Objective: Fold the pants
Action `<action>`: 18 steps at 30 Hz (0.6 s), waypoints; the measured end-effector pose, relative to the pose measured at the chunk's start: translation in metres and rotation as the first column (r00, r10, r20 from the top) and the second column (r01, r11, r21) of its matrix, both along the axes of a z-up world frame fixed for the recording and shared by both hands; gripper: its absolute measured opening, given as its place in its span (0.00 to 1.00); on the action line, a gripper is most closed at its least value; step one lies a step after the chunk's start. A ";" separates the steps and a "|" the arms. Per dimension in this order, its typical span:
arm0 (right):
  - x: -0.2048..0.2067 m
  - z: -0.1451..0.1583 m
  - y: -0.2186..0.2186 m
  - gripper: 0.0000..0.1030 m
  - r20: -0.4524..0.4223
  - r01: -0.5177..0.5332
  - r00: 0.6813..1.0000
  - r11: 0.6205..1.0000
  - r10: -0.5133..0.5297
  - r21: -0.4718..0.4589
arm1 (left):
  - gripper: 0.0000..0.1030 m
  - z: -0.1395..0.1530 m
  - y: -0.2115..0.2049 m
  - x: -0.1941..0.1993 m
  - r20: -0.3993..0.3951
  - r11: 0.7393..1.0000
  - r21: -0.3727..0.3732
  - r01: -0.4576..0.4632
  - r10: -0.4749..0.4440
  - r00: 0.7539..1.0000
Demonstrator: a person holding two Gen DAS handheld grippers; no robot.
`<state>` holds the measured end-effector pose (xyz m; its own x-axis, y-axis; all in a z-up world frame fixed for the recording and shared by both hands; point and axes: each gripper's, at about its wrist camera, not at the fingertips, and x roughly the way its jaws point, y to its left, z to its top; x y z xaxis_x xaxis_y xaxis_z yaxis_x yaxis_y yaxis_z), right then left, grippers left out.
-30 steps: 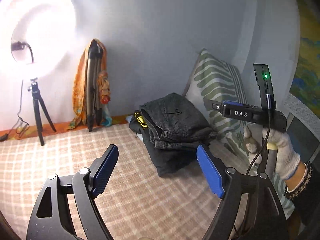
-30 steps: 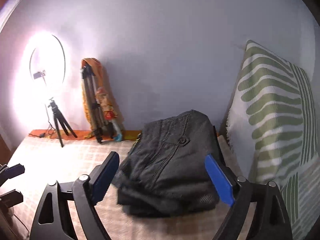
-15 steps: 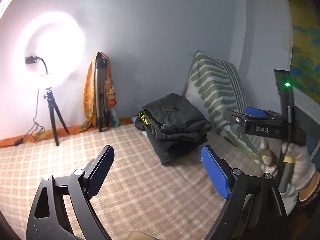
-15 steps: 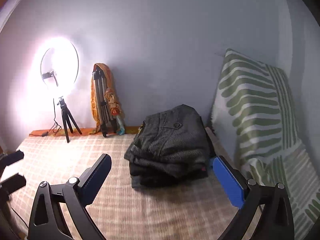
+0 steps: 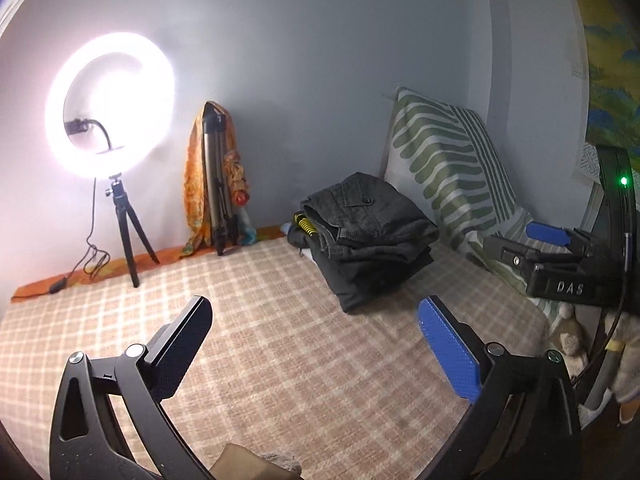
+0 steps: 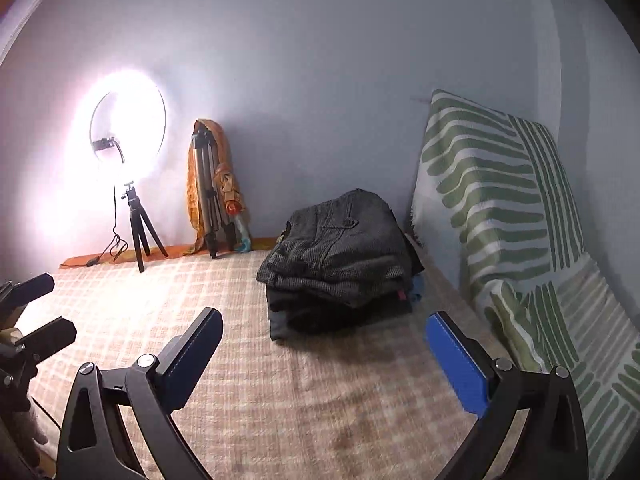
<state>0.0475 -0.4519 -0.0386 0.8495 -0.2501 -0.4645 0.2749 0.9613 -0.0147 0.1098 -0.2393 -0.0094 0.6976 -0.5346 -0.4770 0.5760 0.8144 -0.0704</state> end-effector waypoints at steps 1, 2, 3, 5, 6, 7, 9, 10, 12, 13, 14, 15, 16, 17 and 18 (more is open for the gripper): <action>0.000 -0.002 0.002 1.00 -0.003 0.003 1.000 1.000 -0.003 -0.006 | 1.00 -0.002 0.000 0.000 0.008 1.000 0.011 -0.003 0.003 1.000; 0.000 -0.005 0.004 1.00 -0.007 0.007 1.000 1.000 -0.007 -0.013 | 1.00 -0.003 0.000 0.000 0.013 1.000 0.019 -0.004 0.004 1.000; 0.001 -0.007 0.006 1.00 -0.010 0.011 1.000 1.000 -0.011 -0.015 | 1.00 -0.005 0.000 0.001 0.013 1.000 0.031 -0.005 0.004 1.000; 0.001 -0.010 0.007 1.00 -0.012 0.014 1.000 1.000 -0.014 -0.008 | 1.00 -0.008 0.002 0.004 -0.007 0.999 0.033 -0.003 0.003 1.000; 0.001 -0.012 0.008 1.00 -0.013 0.013 1.000 1.000 -0.013 -0.002 | 1.00 -0.009 0.004 0.005 -0.016 1.000 0.029 -0.001 0.002 1.000; 0.001 -0.013 0.009 1.00 -0.014 0.013 1.000 1.000 -0.013 0.001 | 1.00 -0.010 0.005 0.006 -0.021 1.000 0.028 0.000 0.001 1.000; 0.002 -0.014 0.010 1.00 -0.013 0.018 1.000 1.000 -0.018 -0.001 | 1.00 -0.011 0.006 0.007 -0.025 1.000 0.029 0.000 0.001 1.000; 0.002 -0.014 0.011 1.00 -0.009 0.021 1.000 1.000 -0.021 0.000 | 1.00 -0.011 0.007 0.008 -0.025 1.000 0.029 0.000 0.001 1.000; 0.002 -0.013 0.011 1.00 -0.005 0.020 1.000 1.000 -0.020 0.004 | 1.00 -0.011 0.010 0.008 -0.021 1.000 0.030 -0.002 0.003 1.000; 0.002 -0.012 0.012 1.00 -0.002 0.022 1.000 1.000 -0.022 0.004 | 1.00 -0.011 0.011 0.009 -0.021 1.000 0.030 -0.004 0.005 1.000; 0.002 -0.011 0.012 1.00 0.000 0.022 1.000 1.000 -0.022 0.001 | 1.00 -0.011 0.012 0.010 -0.022 1.000 0.029 -0.006 0.006 1.000; 0.002 -0.009 0.013 1.00 0.003 0.026 1.000 1.000 -0.026 -0.008 | 1.00 -0.010 0.014 0.010 -0.025 1.000 0.027 -0.009 0.010 1.000; 0.001 -0.007 0.015 1.00 0.006 0.030 1.000 0.999 -0.030 -0.017 | 1.00 -0.010 0.015 0.011 -0.027 1.000 0.025 -0.012 0.012 1.000; 0.001 -0.007 0.015 1.00 0.008 0.032 0.999 0.999 -0.031 -0.019 | 1.00 -0.009 0.016 0.012 -0.029 1.000 0.022 -0.014 0.015 0.999; 0.001 -0.007 0.015 1.00 0.009 0.031 0.999 0.999 -0.031 -0.015 | 1.00 -0.009 0.017 0.012 -0.032 1.000 0.018 -0.015 0.016 0.999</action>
<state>0.0482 -0.4365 -0.0451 0.8451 -0.2835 -0.4533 0.3051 0.9519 -0.0265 0.1219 -0.2222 -0.0180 0.6899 -0.5152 -0.5086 0.5612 0.8244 -0.0738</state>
